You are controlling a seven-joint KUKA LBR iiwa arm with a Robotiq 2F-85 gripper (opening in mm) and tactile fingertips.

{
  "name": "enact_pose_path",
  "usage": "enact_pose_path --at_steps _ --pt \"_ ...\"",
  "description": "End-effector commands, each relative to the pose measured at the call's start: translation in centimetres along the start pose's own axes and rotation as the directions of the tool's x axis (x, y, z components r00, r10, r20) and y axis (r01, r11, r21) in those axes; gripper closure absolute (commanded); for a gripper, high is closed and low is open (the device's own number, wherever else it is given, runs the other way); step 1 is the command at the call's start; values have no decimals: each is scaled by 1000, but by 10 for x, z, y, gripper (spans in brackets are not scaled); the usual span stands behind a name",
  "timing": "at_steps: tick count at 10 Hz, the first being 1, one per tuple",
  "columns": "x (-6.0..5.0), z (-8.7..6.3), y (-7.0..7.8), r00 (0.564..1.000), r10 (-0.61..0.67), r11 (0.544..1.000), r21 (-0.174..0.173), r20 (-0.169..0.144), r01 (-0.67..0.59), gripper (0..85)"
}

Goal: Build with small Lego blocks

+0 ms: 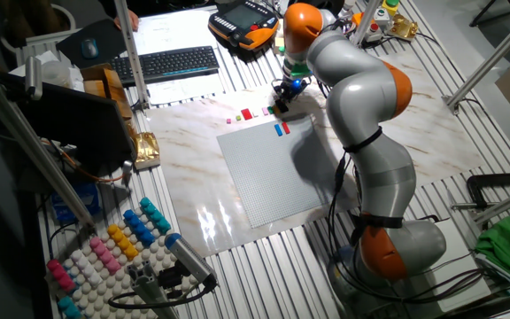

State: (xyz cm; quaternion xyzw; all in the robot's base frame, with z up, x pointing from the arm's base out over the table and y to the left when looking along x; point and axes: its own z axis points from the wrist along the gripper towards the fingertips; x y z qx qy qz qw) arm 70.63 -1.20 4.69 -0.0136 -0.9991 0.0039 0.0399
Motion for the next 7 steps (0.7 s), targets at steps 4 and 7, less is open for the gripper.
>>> enact_pose_path --at_steps 4,7 --pt "-3 -1 -2 1000 -18 1000 -14 14 18 587" --pt "-6 -2 5 998 -65 997 -36 -11 64 543"
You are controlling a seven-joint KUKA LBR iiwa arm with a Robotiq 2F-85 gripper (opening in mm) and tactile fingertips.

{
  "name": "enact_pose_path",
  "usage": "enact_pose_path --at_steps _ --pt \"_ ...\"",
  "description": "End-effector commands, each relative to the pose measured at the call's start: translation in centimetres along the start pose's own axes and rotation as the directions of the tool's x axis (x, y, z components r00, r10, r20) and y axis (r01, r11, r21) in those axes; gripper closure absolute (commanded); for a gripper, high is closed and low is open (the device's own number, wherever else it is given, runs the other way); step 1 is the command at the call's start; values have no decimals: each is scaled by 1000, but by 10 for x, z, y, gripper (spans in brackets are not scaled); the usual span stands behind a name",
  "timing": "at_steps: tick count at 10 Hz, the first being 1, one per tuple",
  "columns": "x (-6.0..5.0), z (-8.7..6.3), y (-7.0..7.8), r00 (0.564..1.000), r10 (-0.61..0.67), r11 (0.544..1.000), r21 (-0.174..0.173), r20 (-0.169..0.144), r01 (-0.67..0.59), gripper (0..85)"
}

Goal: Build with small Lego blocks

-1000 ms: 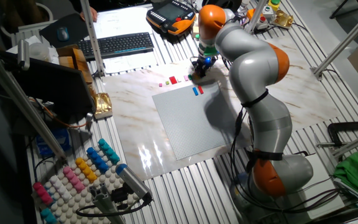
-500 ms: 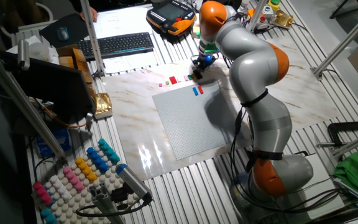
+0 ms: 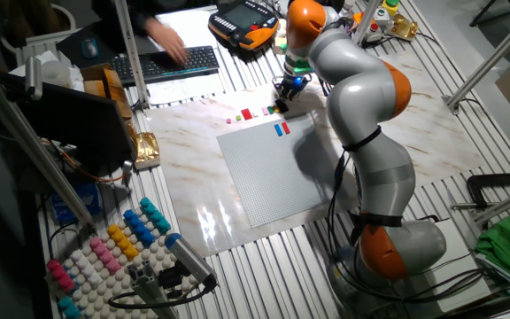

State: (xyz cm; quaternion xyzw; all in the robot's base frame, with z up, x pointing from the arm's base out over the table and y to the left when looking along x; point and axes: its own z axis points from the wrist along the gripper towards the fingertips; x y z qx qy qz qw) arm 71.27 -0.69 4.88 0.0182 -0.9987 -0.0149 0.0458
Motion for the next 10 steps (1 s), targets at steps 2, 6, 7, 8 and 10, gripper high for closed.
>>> enact_pose_path --at_steps 2,6,7,8,10 --pt "-2 -6 5 1000 -30 999 18 7 30 480" --pt "-6 -27 -15 994 -106 993 45 -17 107 460" --pt "-6 -27 -17 994 -108 993 44 -31 110 463" --pt "-6 -27 -17 993 -107 993 34 -46 109 467" --pt "-5 -27 -18 993 -103 994 32 -60 106 473"
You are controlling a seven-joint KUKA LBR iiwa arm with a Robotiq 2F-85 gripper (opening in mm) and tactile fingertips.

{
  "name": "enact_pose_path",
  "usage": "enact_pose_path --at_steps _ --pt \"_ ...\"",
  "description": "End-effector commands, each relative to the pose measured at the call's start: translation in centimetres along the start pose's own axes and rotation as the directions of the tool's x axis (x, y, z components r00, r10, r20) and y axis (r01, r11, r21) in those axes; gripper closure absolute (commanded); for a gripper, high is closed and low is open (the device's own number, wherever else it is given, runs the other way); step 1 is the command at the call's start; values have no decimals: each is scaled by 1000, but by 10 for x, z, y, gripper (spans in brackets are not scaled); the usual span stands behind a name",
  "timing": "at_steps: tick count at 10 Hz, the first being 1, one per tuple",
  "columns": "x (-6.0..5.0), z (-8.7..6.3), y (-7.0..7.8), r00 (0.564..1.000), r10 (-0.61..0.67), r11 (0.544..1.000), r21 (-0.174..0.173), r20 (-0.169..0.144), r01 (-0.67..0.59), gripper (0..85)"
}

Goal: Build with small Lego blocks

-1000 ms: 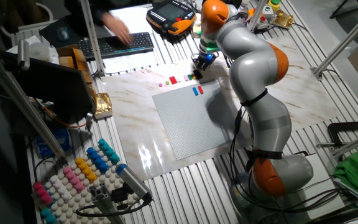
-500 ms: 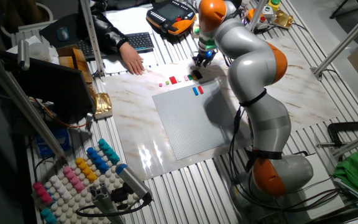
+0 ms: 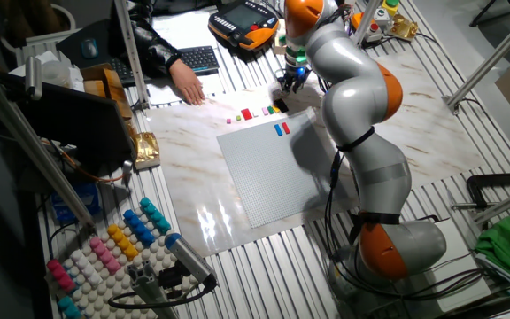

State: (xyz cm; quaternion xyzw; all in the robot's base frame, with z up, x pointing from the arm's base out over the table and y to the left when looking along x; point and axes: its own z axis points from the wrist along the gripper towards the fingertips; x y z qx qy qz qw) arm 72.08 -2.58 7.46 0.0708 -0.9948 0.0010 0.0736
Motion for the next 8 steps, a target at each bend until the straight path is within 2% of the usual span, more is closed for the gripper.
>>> enact_pose_path --at_steps 1,5,8 --pt "2 -2 -1 1000 6 1000 2 3 -6 477" --pt "5 -7 -4 1000 -10 1000 7 8 10 483" --pt "5 -6 -2 1000 2 1000 -5 -2 -2 487"
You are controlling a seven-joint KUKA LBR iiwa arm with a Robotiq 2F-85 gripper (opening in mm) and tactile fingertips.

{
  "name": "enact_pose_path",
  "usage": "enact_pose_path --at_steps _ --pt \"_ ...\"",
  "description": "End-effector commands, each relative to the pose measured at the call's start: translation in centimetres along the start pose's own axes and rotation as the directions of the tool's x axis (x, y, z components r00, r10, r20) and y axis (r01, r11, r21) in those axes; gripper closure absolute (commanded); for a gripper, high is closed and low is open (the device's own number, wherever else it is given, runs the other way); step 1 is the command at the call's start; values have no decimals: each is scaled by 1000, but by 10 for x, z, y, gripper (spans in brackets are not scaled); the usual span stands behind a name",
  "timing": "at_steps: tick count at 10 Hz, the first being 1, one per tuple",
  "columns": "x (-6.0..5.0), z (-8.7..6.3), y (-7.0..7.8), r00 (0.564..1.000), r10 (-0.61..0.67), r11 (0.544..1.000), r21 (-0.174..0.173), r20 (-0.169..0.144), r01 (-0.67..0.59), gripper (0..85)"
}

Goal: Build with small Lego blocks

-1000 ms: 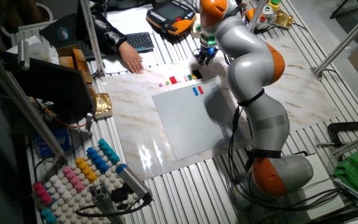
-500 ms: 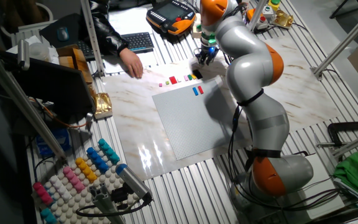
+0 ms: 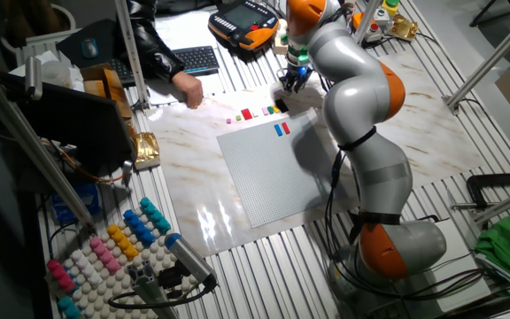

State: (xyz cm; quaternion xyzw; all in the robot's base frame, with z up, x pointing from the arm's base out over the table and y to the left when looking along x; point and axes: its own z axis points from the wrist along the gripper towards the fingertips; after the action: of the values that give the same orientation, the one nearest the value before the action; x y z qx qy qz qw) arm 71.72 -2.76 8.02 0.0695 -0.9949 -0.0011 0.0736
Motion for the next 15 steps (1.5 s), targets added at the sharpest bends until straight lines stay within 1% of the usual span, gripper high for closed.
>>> enact_pose_path --at_steps 1,4,6,7,8,9,11,13,15 --pt "-1 0 1 1000 0 1000 0 2 0 487" --pt "-2 0 5 1000 3 1000 0 2 -3 487" --pt "-8 3 11 999 29 1000 -10 20 -29 420" --pt "-10 7 14 999 34 999 -15 34 -34 343" --pt "-13 14 17 998 28 1000 -7 60 -27 313" --pt "-18 21 19 997 22 1000 3 79 -22 300" --pt "-24 29 18 996 12 1000 0 88 -13 293" --pt "-26 34 20 995 9 1000 1 104 -9 293" --pt "-26 37 22 993 -3 1000 15 122 1 293"
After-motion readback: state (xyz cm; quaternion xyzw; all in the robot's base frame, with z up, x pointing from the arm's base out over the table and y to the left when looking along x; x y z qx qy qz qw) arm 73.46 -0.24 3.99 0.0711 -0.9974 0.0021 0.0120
